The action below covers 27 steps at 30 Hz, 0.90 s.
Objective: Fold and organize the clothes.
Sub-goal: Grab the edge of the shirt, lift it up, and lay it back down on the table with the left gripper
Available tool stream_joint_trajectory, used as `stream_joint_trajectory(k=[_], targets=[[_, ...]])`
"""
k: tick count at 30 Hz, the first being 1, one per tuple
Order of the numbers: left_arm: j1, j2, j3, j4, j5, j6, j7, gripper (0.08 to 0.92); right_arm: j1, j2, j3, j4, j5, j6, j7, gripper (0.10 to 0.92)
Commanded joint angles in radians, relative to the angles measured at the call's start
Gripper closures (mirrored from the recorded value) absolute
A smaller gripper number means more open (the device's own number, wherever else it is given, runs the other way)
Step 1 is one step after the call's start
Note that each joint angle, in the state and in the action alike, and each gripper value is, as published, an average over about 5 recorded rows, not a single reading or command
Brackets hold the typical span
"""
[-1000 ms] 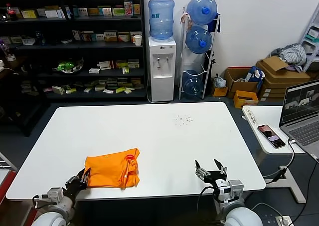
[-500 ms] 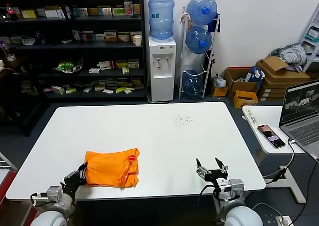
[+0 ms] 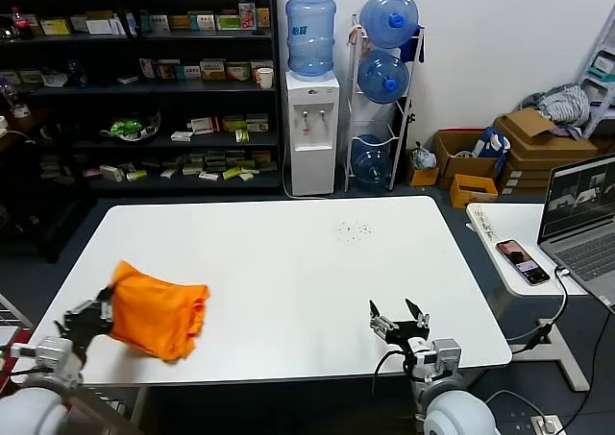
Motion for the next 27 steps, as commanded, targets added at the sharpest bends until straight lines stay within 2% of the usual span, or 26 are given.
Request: stream_joint_trajectory(k=[1,4,7,9,12,16,19,23,27], targets=[[0.045,0.162,-0.257,0.167,0.120,0.023,0.023,0.888,0.021,0.001,-0.013,-0.007,0.001,0.006,-0.004,0.203],[0.095,0.121,-0.174,0.007,-0.004,0.044,0.004,0.888,0.016,0.003,-0.008,-0.005,-0.002,0.006,-0.003,0.203],[0.110,0.065,0.025,-0.155,-0.217,0.079,-0.043,0.888,0.004,0.006,0.004,0.002,-0.011,0.004,0.002,0.203],[0.079,0.024,0.197,-0.235,-0.337,0.095,-0.084,0.888,-0.008,0.009,0.016,0.009,-0.017,0.001,0.005,0.203],[-0.036,-0.053,0.440,-0.306,-0.474,0.119,-0.163,0.888,-0.032,0.017,0.045,0.018,-0.022,-0.003,0.012,0.203],[-0.244,-0.162,0.675,-0.261,-0.602,0.146,-0.277,0.888,-0.072,0.033,0.085,0.034,-0.026,-0.007,0.019,0.203],[-0.359,-0.245,0.780,-0.153,-0.607,0.134,-0.305,0.888,-0.100,0.045,0.106,0.046,-0.030,-0.008,0.021,0.203],[-0.452,-0.341,0.827,-0.037,-0.554,0.115,-0.299,0.888,-0.115,0.055,0.121,0.056,-0.031,-0.009,0.021,0.203],[-0.462,-0.375,0.840,-0.003,-0.514,0.114,-0.285,0.888,-0.116,0.057,0.129,0.056,-0.038,0.006,0.002,0.203]])
